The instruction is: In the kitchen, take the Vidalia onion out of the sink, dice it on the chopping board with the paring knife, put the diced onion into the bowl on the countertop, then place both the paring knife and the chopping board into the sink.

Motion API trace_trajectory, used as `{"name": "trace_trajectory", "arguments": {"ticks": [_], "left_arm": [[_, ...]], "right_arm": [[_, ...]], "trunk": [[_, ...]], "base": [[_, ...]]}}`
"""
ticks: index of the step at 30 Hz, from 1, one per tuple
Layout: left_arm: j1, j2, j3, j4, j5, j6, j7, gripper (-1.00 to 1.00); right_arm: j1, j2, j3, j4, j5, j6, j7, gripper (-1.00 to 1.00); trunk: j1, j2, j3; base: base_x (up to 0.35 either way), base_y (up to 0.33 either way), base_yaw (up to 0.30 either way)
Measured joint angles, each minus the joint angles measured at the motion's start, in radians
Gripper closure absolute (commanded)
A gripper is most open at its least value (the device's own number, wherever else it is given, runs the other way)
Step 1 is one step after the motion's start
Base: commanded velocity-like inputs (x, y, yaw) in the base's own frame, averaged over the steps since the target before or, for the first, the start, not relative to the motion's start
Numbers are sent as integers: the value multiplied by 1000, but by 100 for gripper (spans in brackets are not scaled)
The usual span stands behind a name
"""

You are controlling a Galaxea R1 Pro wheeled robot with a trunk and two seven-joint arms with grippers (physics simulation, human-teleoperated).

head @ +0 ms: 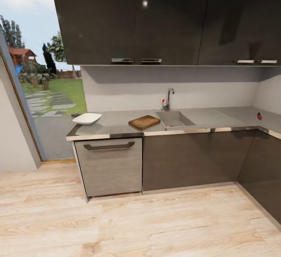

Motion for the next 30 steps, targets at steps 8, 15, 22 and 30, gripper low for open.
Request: {"name": "trace_trajectory", "arguments": {"ticks": [8, 15, 22, 30], "left_arm": [[0, 0, 0, 0, 0, 0, 0, -100], [0, 0, 0, 1, 0, 1, 0, -100], [0, 0, 0, 2, 0, 1, 0, -100], [0, 0, -1, 2, 0, 1, 0, -100]], "right_arm": [[0, 0, 0, 8, 0, 0, 0, -100], [0, 0, 0, 21, 0, 0, 0, -100], [0, 0, 0, 21, 0, 0, 0, -100], [0, 0, 0, 22, 0, 0, 0, -100]], "trunk": [[-31, 56, 25], [-58, 105, 47], [-84, 154, 69], [-115, 210, 94]], "base": [[0, 0, 0], [0, 0, 0], [0, 0, 0], [0, 0, 0]]}}
